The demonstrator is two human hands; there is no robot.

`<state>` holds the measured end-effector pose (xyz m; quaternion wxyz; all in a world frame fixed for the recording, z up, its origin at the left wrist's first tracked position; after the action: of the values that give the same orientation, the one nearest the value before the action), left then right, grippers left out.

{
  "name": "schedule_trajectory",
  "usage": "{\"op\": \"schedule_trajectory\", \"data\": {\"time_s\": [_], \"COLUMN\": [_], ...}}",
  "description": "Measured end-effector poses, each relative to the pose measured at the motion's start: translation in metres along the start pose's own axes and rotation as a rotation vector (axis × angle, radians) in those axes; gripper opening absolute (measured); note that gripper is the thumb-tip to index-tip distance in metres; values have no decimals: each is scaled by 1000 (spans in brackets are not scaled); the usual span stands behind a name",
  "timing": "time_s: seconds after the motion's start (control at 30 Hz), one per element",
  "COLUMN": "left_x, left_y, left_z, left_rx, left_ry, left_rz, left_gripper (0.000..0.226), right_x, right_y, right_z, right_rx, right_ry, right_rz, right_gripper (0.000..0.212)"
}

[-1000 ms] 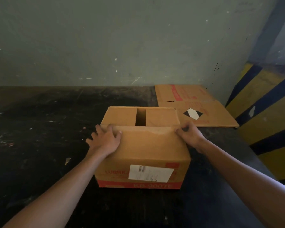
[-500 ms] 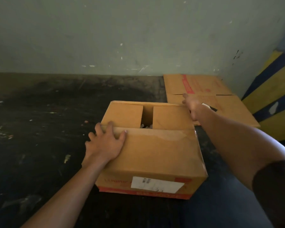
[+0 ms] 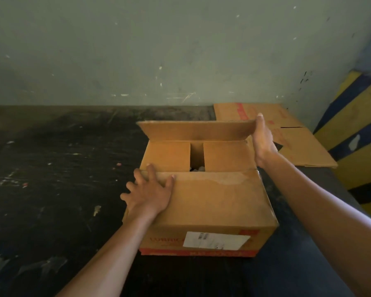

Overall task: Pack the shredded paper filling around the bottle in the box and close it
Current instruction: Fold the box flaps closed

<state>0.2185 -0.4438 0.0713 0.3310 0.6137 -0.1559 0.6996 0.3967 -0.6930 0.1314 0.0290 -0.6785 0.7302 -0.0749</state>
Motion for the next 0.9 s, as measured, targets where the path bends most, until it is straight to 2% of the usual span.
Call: {"op": "schedule_trajectory", "data": {"time_s": [0.07, 0.17, 0.3, 0.37, 0.43, 0.53, 0.6, 0.8, 0.9], "left_x": [1, 3, 6, 3, -1, -2, -1, 2, 2], "left_y": [3, 8, 11, 10, 8, 9, 10, 17, 24], "left_z": [-3, -7, -13, -12, -12, -15, -17, -18, -20], "left_rx": [4, 15, -11, -34, -33, -38, -45, -56, -154], "left_ry": [69, 208, 288, 178, 70, 36, 25, 19, 23], "left_rz": [48, 141, 148, 127, 107, 83, 69, 29, 51], "left_gripper": [95, 96, 84, 68, 62, 66, 68, 68, 64], "right_x": [8, 17, 21, 19, 16, 12, 9, 2, 2], "right_y": [20, 39, 55, 62, 67, 73, 75, 85, 93], "right_z": [5, 22, 40, 43, 48, 54, 54, 42, 35], "right_rx": [25, 100, 160, 141, 143, 209, 219, 166, 173], "right_ry": [103, 275, 472, 605, 781, 1035, 1111, 1199, 1197], "right_rz": [-13, -169, -379, -486, -571, -609, -615, -632, -638], "right_gripper": [47, 25, 39, 52, 58, 61, 63, 63, 63]}}
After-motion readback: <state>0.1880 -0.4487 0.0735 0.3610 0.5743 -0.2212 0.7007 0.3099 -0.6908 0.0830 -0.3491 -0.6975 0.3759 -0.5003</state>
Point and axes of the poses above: each hand's wrist, its own y-axis away from the middle knuckle, its own x-axis out of the back of the hand, z = x × y, the point moved 3 cm from there along -y, towards the middle knuckle, and after that the axes turned 12 degrees about x, right-handed, at the moved point
